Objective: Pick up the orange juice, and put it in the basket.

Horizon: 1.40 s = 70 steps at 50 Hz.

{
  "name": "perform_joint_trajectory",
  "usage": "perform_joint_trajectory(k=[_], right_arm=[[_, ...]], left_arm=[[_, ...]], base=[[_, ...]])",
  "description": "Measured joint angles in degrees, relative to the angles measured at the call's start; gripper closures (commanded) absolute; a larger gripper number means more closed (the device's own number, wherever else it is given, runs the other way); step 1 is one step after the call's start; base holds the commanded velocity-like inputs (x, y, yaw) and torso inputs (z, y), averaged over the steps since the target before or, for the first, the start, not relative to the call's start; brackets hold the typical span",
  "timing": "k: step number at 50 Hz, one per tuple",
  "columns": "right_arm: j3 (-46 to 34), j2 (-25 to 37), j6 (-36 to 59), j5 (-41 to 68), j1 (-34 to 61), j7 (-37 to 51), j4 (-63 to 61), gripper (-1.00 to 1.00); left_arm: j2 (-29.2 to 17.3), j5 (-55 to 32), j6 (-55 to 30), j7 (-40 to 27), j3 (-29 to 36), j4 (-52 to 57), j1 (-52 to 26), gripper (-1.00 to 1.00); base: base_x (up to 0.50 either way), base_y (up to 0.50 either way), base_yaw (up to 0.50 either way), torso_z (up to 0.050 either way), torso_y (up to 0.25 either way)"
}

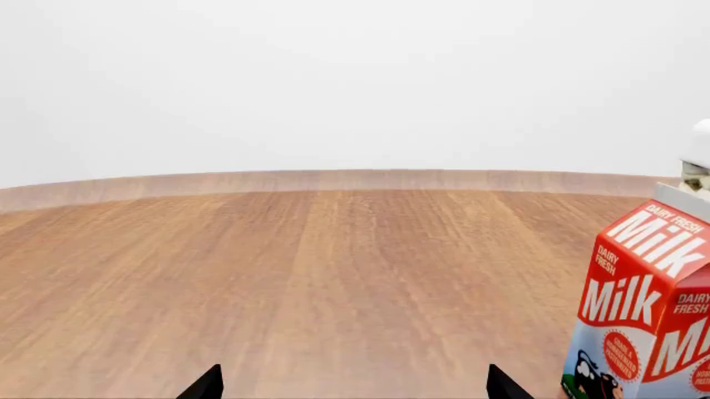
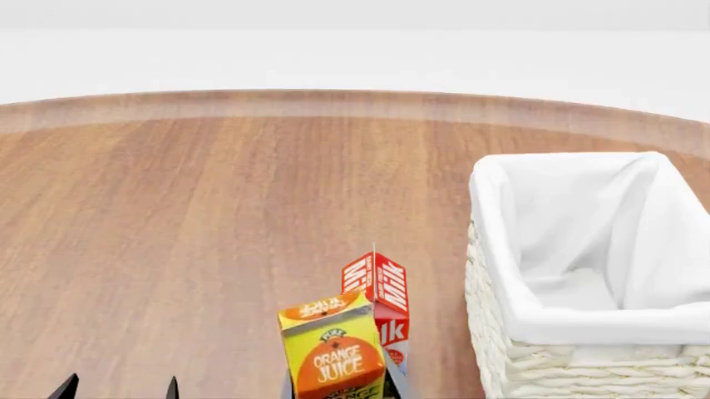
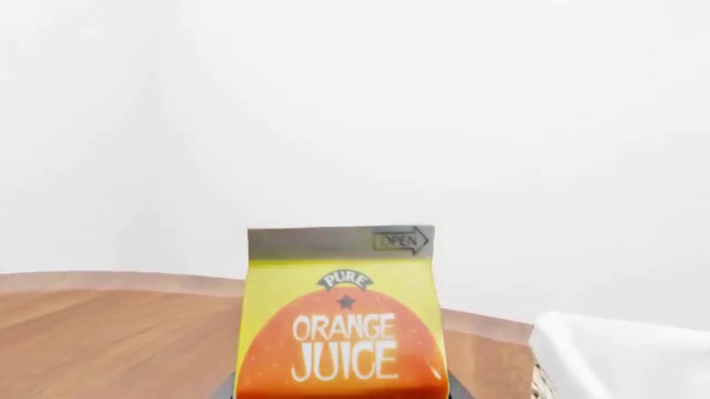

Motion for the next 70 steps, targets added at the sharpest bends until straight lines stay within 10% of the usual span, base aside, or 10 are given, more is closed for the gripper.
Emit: perform_joint_trajectory(k=[70], right_arm=[[14.75,4.88,29.19,9.37,13.01,4.14,-25.53,1.00]], left_arm=[[-0.68,-0.69,0.36,-0.81,0.98,-0.12,-0.28,-1.00]], base=[[0.00,0.00,0.00,0.000,0.001]])
